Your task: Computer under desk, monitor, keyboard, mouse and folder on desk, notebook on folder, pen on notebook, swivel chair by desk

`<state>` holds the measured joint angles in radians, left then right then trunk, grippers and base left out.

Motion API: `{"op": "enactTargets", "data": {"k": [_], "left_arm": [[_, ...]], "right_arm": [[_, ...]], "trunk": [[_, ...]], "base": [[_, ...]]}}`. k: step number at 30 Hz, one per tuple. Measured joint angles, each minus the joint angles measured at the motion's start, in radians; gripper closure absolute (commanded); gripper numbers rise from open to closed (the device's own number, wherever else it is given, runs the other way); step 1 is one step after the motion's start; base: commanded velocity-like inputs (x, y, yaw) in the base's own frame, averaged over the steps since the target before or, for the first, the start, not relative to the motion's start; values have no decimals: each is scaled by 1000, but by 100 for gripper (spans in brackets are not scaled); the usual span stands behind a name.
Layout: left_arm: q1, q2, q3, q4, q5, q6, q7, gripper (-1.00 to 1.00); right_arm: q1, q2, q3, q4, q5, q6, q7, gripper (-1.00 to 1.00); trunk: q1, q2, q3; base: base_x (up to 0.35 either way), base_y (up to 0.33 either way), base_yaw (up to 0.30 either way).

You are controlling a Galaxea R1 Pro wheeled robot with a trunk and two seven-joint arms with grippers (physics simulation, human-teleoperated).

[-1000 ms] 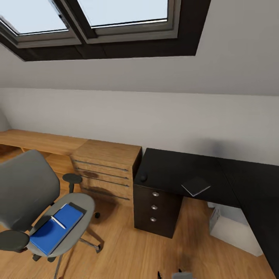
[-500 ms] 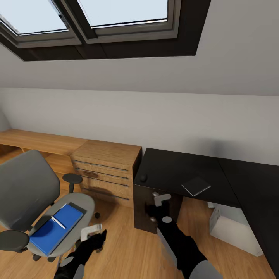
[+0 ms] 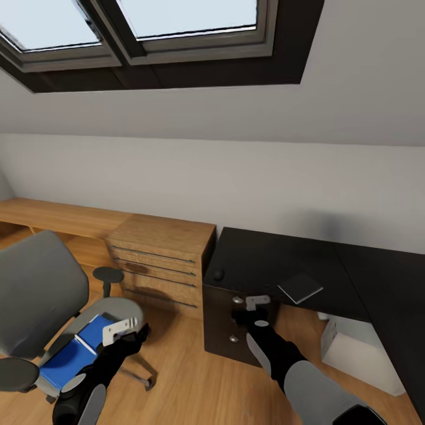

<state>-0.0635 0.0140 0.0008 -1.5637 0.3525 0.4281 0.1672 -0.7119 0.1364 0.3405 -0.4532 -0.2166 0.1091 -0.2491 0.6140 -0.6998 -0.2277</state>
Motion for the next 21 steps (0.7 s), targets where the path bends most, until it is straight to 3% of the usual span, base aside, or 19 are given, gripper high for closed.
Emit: {"op": "enactTargets", "data": {"k": [12, 21], "left_arm": [[1, 6, 1, -1, -1, 5, 0, -100], [1, 6, 2, -1, -1, 5, 1, -100]], "right_arm": [[0, 4, 4, -4, -4, -2, -2, -100], [-1, 6, 6, -2, -4, -5, -3, -100]], "trunk": [[0, 0, 0], [1, 0, 0]], "base": [[319, -38, 6], [17, 0, 260]]}}
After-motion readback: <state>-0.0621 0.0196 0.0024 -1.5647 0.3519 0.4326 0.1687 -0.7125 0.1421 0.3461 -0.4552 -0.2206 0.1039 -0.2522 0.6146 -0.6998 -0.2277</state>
